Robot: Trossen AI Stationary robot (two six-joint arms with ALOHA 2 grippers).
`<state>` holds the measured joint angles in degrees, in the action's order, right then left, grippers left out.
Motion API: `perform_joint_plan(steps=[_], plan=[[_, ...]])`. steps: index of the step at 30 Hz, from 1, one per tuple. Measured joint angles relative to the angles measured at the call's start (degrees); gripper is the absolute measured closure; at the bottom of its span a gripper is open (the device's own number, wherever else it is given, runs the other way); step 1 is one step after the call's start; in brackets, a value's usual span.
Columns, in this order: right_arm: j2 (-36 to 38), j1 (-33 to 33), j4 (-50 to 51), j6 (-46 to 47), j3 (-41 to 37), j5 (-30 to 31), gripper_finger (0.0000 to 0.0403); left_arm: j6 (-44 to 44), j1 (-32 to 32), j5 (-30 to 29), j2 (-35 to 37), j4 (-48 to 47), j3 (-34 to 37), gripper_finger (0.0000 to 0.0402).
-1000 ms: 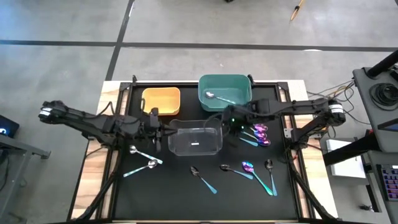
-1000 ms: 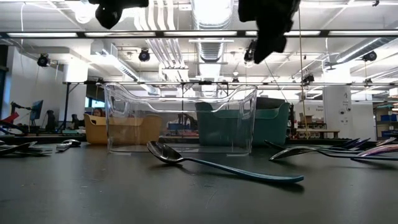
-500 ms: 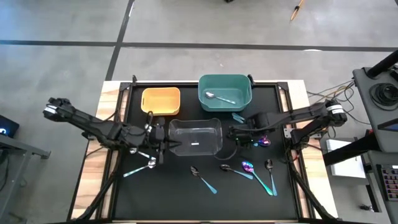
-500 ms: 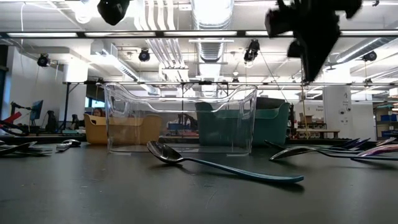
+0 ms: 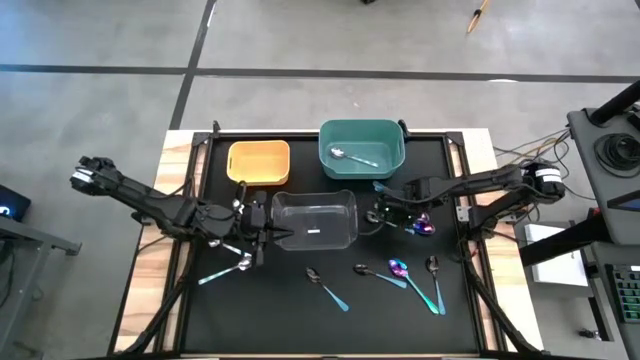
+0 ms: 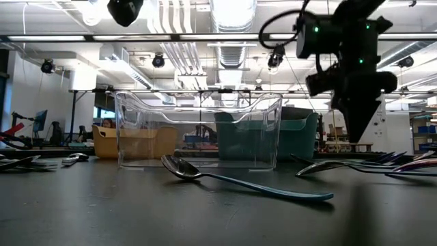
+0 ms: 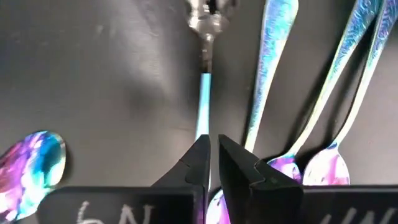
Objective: Sort silverware by color (type)
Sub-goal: Put the violet spoon into the transparent bin
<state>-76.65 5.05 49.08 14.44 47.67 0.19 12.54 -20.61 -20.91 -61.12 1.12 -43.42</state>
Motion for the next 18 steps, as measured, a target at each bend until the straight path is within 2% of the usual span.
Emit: perform_joint_plan(steps=[8,18], plan=[[-0.32,3.80,-2.69,-4.14,-2.19,0.27,0.0382,-0.42,0.01,-0.15,0.00,0.23,0.00,0.0401],[-0.32,3.77,-6.34,-7.09,-2.43,1.36,0.0312,-0.66,0.01,-0.15,0.00,0.23,0.00,0.0401]])
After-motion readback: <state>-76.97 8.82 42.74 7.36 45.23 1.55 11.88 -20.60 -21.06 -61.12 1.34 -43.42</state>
